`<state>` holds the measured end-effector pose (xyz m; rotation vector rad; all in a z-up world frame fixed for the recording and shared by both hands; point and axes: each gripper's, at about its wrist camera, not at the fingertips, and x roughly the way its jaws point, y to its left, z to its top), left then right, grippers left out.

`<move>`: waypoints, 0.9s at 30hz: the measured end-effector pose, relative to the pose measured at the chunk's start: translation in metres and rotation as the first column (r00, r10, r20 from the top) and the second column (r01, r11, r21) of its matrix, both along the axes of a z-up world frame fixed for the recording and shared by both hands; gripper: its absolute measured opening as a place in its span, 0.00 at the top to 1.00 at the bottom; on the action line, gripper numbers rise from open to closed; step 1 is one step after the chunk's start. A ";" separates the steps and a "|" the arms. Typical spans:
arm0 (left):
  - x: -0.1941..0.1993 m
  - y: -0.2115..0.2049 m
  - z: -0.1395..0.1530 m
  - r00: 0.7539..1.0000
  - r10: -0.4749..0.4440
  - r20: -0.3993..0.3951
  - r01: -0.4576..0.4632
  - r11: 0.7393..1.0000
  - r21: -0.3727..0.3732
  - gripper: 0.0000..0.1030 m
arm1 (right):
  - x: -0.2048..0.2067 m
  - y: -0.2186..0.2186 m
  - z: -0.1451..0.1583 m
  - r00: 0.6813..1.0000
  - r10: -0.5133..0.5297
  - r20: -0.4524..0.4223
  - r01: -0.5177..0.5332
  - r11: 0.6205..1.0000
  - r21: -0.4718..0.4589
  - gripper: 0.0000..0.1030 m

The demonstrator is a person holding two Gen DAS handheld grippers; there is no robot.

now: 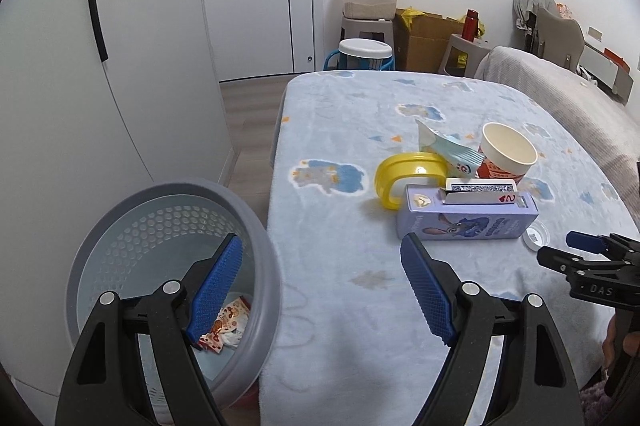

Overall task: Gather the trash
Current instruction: 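Grasp the white plastic lid with the right gripper, then grasp the red-printed paper cup rim with the left gripper while the right holds the lid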

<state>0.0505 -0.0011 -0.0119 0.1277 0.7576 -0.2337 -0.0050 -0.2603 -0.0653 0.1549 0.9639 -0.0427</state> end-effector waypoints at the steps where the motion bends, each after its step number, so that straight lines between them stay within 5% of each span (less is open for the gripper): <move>1: 0.000 -0.001 0.000 1.000 -0.002 -0.002 0.002 1.000 0.000 0.24 | 0.003 0.000 -0.002 1.000 0.004 -0.003 -0.004 1.000 -0.012 0.24; 12: 0.001 -0.016 -0.005 0.999 -0.037 -0.014 0.037 0.999 0.004 0.24 | 0.026 -0.003 -0.015 1.000 0.008 -0.021 -0.010 0.998 -0.059 0.34; 19: 0.000 -0.022 -0.007 0.999 -0.046 -0.017 0.046 0.999 0.012 0.24 | 0.023 0.001 -0.014 1.000 0.012 -0.006 -0.012 0.994 -0.111 0.62; 27: -0.005 -0.028 -0.005 0.998 -0.061 -0.005 0.061 0.998 0.009 0.24 | 0.012 -0.010 -0.005 0.999 -0.017 0.027 0.018 0.999 -0.045 0.62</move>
